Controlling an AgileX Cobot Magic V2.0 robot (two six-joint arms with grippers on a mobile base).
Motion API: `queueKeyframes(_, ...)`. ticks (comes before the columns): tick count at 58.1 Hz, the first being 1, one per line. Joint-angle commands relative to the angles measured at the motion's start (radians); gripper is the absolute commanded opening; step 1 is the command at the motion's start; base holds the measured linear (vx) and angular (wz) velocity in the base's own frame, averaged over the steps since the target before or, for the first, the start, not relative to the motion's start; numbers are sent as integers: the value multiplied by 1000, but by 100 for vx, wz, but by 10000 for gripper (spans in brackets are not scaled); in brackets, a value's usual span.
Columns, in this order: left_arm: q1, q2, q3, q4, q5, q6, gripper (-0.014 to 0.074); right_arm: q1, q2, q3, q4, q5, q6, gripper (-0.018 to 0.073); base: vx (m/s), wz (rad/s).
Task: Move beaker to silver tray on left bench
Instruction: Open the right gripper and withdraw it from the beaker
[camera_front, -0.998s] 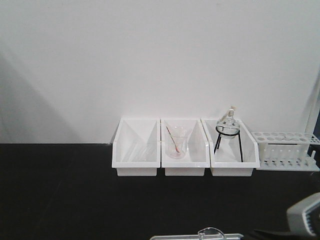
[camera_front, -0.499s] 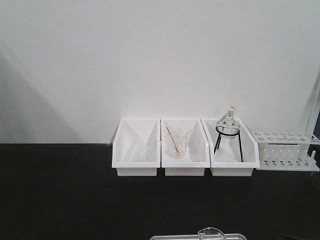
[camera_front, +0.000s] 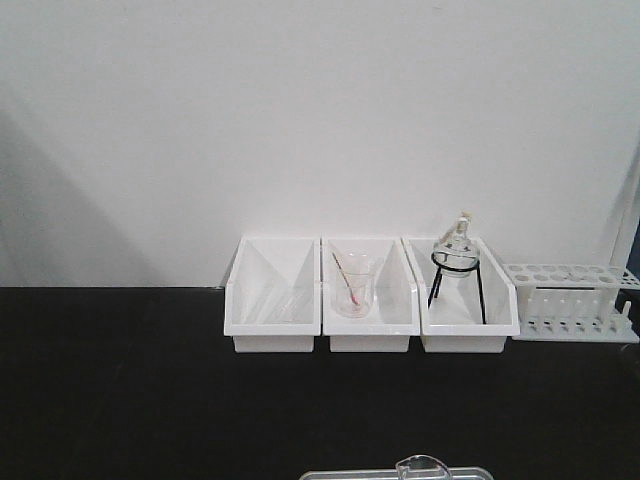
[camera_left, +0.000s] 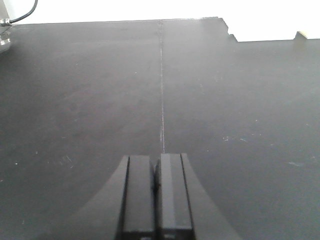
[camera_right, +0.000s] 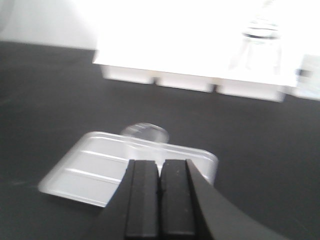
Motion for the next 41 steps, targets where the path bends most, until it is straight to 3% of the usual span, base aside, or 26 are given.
queueKeyframes(1, -6, -16, 28, -2, -78, -2, 1, -98, -95, 66, -21, -84, 16, -11, 0, 0)
queueKeyframes(12, -6, -16, 28, -2, -78, -2, 1, -207, -329, 173, -21, 12, 16, -11, 0, 0)
queueKeyframes(19, -6, -16, 28, -2, -78, -2, 1, -245, -327, 173, -20, 14, 16, -11, 0, 0)
queueKeyframes(41, -6, -16, 28, -2, -78, -2, 1, -244, -327, 174, -20, 21, 16, -11, 0, 0)
